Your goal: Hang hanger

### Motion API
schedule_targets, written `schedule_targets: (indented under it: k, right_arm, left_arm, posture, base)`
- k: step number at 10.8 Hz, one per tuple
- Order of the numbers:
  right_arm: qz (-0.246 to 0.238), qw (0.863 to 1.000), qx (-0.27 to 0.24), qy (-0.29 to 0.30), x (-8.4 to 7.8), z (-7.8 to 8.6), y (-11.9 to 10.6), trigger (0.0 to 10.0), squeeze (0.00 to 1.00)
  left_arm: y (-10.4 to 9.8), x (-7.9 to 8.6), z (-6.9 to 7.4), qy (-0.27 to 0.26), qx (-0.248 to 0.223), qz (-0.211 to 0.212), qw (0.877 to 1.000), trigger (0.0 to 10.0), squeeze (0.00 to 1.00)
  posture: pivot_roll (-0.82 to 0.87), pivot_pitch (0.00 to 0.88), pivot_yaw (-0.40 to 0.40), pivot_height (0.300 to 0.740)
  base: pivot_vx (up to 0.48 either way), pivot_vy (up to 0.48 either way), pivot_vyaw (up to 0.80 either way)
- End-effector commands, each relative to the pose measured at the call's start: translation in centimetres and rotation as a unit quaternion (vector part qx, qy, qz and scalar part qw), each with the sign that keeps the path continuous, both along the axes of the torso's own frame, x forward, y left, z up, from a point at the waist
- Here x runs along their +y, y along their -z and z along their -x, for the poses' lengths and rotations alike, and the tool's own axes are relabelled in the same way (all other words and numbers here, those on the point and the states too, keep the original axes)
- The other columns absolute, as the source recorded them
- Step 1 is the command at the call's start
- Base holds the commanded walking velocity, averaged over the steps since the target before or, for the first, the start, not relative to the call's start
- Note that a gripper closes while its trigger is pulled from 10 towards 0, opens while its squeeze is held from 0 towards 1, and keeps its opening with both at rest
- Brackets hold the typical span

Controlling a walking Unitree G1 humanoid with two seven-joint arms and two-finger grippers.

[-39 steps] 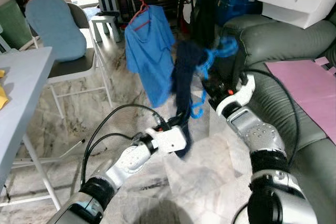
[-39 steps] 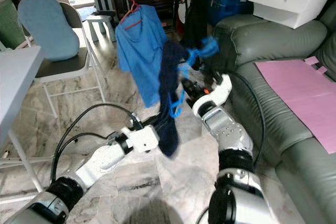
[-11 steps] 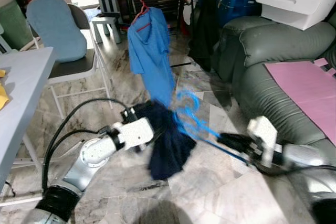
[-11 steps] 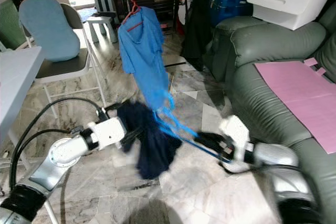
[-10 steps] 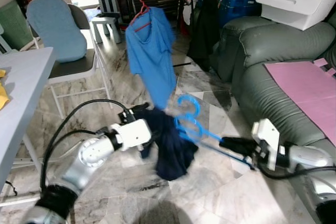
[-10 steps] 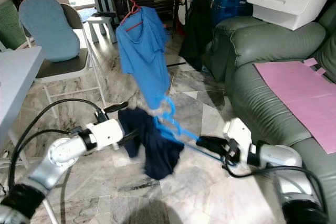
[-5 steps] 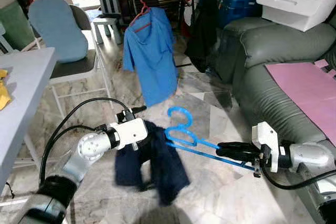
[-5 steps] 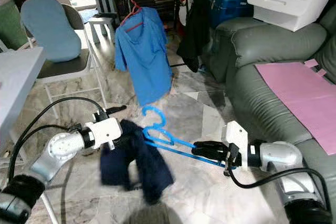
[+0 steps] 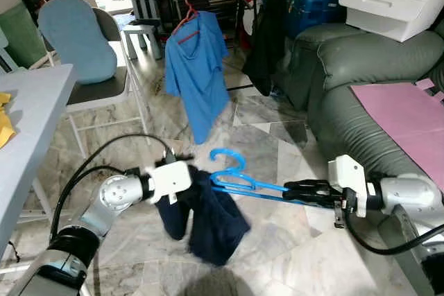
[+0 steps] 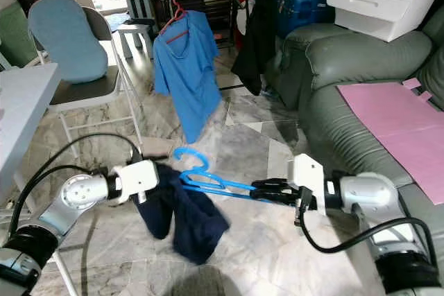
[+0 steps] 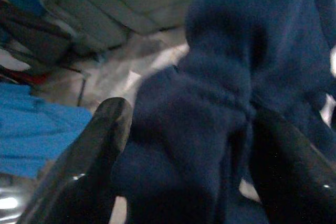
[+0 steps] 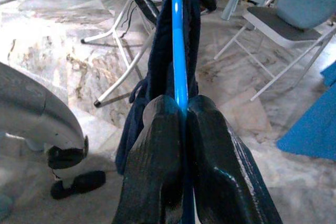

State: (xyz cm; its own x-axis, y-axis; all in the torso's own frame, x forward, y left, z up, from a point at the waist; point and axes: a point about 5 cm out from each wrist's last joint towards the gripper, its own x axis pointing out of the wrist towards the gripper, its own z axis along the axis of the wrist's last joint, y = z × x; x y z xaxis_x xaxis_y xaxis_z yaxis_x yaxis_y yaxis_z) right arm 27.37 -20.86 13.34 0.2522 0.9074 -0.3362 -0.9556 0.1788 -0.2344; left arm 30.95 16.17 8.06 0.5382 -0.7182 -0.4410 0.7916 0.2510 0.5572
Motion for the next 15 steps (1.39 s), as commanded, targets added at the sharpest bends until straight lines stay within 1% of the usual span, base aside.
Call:
schedule_targets:
  k: [1,2,3,6,8,9,10,13,15]
  right_arm:
    - [-0.002,0.999,-0.031,-0.029,0.7,-0.3,-1.3,10.0,0.0]
    - [0.003,0.999,-0.037,-0.028,0.9,-0.4,-1.0,10.0,0.0]
    - [0.015,0.999,-0.04,-0.032,1.0,-0.2,-0.5,10.0,0.0]
    - [0.027,0.998,-0.055,-0.022,0.9,-0.5,-0.2,10.0,0.0]
    - [0.035,0.997,-0.064,-0.021,1.1,-0.5,0.3,10.0,0.0]
    - [0.036,0.997,-0.069,-0.019,1.1,-0.6,0.3,10.0,0.0]
    - [0.029,0.997,-0.071,-0.016,1.2,-0.8,0.1,10.0,0.0]
    - [0.017,0.997,-0.077,-0.003,1.6,-1.2,0.2,10.0,0.0]
    - [0.028,0.996,-0.079,0.016,1.6,-1.7,0.5,10.0,0.0]
  left_arm:
    - [-0.4,0.7,-0.5,0.001,0.006,-0.016,1.0,0.0,0.0]
    - [-0.6,1.0,-0.9,-0.001,0.013,-0.022,1.0,0.0,0.0]
    - [-1.0,1.0,-1.2,0.0,0.011,-0.022,1.0,0.0,0.0]
    - [-1.9,0.8,-2.0,0.009,0.005,-0.023,1.0,0.0,0.0]
    - [-1.9,0.7,-1.9,0.021,0.025,-0.023,0.999,0.0,0.0]
    - [-1.8,0.7,-1.9,0.022,0.027,-0.024,0.999,0.0,0.0]
    - [-1.7,0.8,-1.9,0.025,0.033,-0.031,0.999,0.0,0.0]
    - [-1.4,0.4,-1.7,0.03,0.037,-0.022,0.999,0.0,0.0]
    - [-1.3,0.4,-1.6,0.028,0.041,-0.015,0.999,0.0,0.0]
  posture:
    - [-0.1,0.0,0.106,0.74]
    - [-0.1,0.0,0.105,0.74]
    - [-0.1,0.0,0.106,0.74]
    - [-0.1,0.0,0.114,0.74]
    - [-0.1,0.0,0.115,0.74]
    - [-0.1,0.0,0.114,0.74]
    - [-0.1,0.0,0.114,0.74]
    - [-0.1,0.0,0.111,0.74]
    - [-0.1,0.0,0.108,0.74]
  base:
    - [0.0,0.0,0.0]
    - [0.0,0.0,0.0]
    - [0.0,0.0,0.0]
    - [0.0,0.0,0.0]
    - [0.0,0.0,0.0]
    - [0.0,0.0,0.0]
    - [0.0,0.0,0.0]
    - [0.0,0.0,0.0]
    - [0.0,0.0,0.0]
